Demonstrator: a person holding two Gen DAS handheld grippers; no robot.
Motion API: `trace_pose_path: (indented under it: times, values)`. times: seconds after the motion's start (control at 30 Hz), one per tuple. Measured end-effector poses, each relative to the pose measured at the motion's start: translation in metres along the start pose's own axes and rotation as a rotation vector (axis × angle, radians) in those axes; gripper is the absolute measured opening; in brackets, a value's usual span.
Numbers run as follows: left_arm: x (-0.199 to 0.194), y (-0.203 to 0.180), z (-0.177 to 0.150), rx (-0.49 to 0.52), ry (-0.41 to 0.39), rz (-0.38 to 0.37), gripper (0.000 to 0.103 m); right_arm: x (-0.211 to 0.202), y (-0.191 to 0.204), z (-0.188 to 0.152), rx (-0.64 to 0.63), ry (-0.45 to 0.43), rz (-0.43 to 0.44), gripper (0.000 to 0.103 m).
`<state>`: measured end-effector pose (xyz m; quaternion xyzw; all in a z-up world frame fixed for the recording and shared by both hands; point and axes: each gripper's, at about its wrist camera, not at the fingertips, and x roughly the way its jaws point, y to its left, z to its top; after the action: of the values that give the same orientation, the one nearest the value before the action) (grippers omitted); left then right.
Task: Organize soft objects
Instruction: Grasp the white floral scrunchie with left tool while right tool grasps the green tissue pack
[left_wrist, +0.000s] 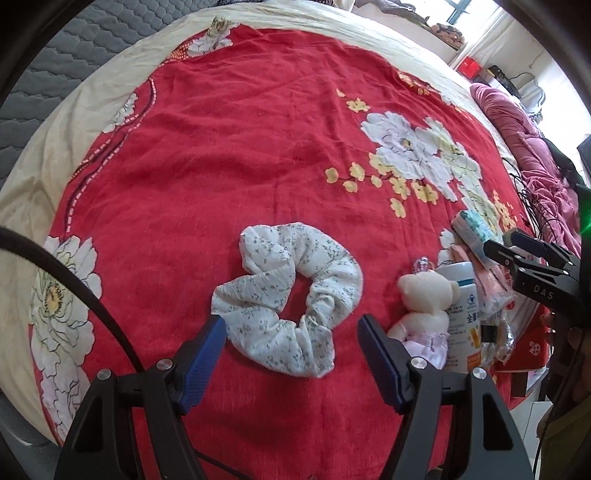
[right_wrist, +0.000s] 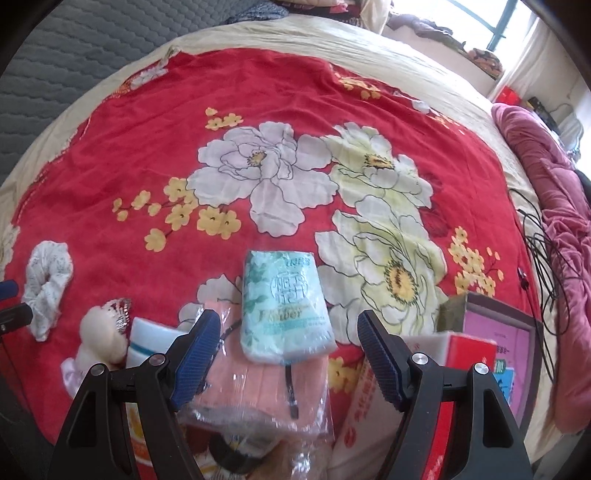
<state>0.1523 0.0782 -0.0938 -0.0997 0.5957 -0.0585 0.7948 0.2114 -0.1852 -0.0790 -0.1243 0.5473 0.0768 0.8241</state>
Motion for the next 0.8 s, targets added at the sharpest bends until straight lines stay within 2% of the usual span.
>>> trace_pose_path:
  times: [0.4,0.53,0.73,0.77,0.8]
  values:
    - [0.023,0.002,0.006,-0.003,0.022,0.01,0.073,0.033,0.005,0.011,-0.007,0.061,0.018,0.078]
    - [0.026,0.001,0.007,-0.006,0.023,0.013,0.073,0.038,0.003,0.012,0.021,0.067,0.018,0.053]
    - [0.028,0.003,0.009,-0.034,0.002,-0.013,0.072,0.032,0.001,0.013,0.058,0.028,0.053,0.048]
    - [0.028,0.004,0.01,-0.043,-0.008,-0.022,0.07,0.027,0.0,0.013,0.07,0.013,0.063,0.048]
    - [0.028,0.005,0.011,-0.051,-0.015,-0.025,0.062,0.024,0.0,0.013,0.076,0.005,0.07,0.048]
